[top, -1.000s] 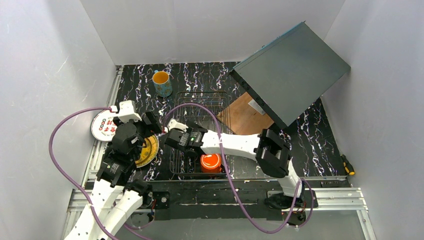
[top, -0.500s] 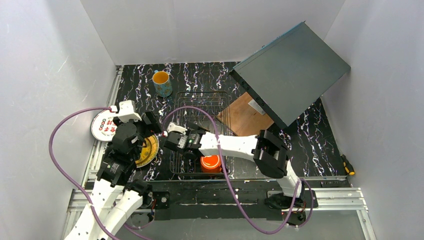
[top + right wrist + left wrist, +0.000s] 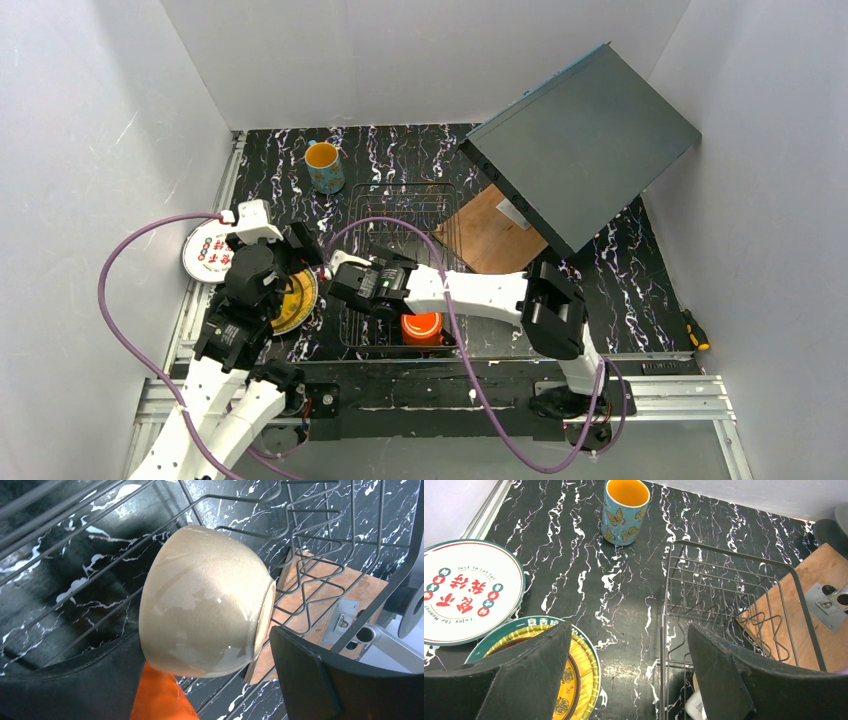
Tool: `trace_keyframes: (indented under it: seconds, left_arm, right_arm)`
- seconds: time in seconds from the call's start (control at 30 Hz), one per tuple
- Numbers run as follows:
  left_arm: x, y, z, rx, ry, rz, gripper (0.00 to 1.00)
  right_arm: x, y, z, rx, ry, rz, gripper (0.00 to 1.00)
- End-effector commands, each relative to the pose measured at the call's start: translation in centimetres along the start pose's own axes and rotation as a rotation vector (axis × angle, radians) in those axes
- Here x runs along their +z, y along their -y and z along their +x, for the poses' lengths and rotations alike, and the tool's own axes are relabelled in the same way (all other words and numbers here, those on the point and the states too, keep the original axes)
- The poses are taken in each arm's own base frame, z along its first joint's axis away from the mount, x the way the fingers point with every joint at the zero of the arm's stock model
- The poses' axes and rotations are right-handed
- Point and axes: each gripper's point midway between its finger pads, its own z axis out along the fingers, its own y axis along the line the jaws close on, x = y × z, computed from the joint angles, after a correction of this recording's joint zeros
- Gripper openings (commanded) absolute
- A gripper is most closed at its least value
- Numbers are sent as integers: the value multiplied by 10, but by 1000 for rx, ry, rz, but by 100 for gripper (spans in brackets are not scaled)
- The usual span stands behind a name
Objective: Load the mixed dishes into the dish rack
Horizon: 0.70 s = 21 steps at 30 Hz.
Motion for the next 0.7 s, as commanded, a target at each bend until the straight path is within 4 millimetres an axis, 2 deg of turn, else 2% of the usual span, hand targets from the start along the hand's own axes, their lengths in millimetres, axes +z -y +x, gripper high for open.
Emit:
trace_keyframes:
  seconds: [0.0,0.27,0.4,0.57,0.67]
  left_arm:
    - [0,-3,-6,-4,12,-19,84]
    - [2,-2,-5,-1,6,-19,84]
    - [4,-1,-3,5,-9,-17,85]
    - [5,0,-2,7,-16,-16,86]
    - [5,-1,-2,9,-15,-19,86]
  right_arm:
    - [-35,9,-11,26,77,-49,98]
    - [-63,-7,-14,141,136,-217,98]
    - [-74,-4,-20,186,177,-238,98]
    - [-71,-1,-31,292,191,-263,98]
    - [-61,-3,-33,395,173,-331,98]
